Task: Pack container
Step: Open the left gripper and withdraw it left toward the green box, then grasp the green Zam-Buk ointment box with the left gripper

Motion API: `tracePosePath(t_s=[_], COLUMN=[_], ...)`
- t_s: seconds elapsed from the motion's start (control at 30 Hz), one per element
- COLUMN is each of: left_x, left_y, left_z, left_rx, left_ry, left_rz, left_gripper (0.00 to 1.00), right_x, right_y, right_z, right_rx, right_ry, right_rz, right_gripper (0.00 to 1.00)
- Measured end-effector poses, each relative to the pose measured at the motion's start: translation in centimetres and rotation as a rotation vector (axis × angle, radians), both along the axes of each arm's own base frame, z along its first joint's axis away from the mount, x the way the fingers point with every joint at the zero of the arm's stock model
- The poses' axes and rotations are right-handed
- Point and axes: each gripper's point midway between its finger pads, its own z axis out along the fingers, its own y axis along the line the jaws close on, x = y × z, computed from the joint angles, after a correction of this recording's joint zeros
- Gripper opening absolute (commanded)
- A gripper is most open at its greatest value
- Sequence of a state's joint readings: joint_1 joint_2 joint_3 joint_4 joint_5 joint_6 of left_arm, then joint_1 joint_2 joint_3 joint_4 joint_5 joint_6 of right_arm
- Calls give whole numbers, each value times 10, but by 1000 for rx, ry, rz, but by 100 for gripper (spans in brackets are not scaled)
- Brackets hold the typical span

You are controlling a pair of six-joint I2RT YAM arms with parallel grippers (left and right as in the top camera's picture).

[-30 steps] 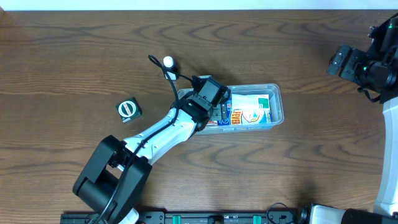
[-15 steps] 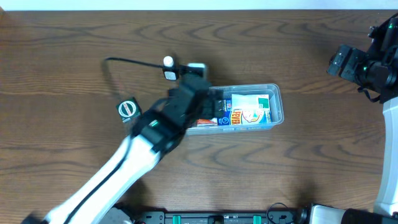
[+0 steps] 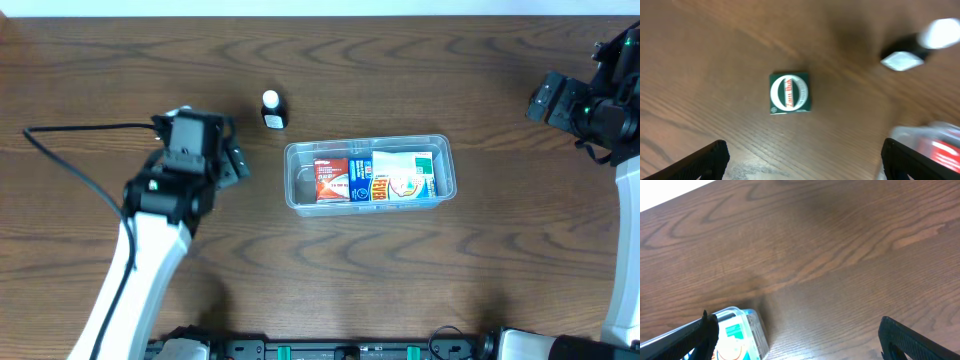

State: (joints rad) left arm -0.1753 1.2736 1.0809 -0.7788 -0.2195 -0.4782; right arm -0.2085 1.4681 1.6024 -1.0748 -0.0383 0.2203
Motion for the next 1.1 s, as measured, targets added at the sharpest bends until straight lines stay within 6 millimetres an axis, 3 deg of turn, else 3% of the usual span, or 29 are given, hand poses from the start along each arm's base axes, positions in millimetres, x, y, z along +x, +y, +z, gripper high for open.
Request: tracePosePath(t_s=[0.17, 0.33, 0.47, 0.63, 0.9, 1.1], left_x=[9, 12, 16, 20, 31, 38], left_y=[13, 12, 9, 11, 31, 28], left_z=[-52, -103, -127, -134, -131, -130], left_rx=[-37, -62, -69, -84, -103, -116], left_ry=[160, 301, 351, 349, 299, 280], left_rz=[51, 58, 56, 64, 112, 66], left_gripper=[98, 98, 98, 98, 98, 98], right_x=[0, 0, 0, 0, 0, 0], right_y=[0, 0, 0, 0, 0, 0], right_z=[0, 0, 0, 0, 0, 0], right_rx=[0, 0, 0, 0, 0, 0], right_ry=[0, 0, 0, 0, 0, 0], right_rz=[0, 0, 0, 0, 0, 0], right_gripper=[99, 99, 99, 99, 99, 99])
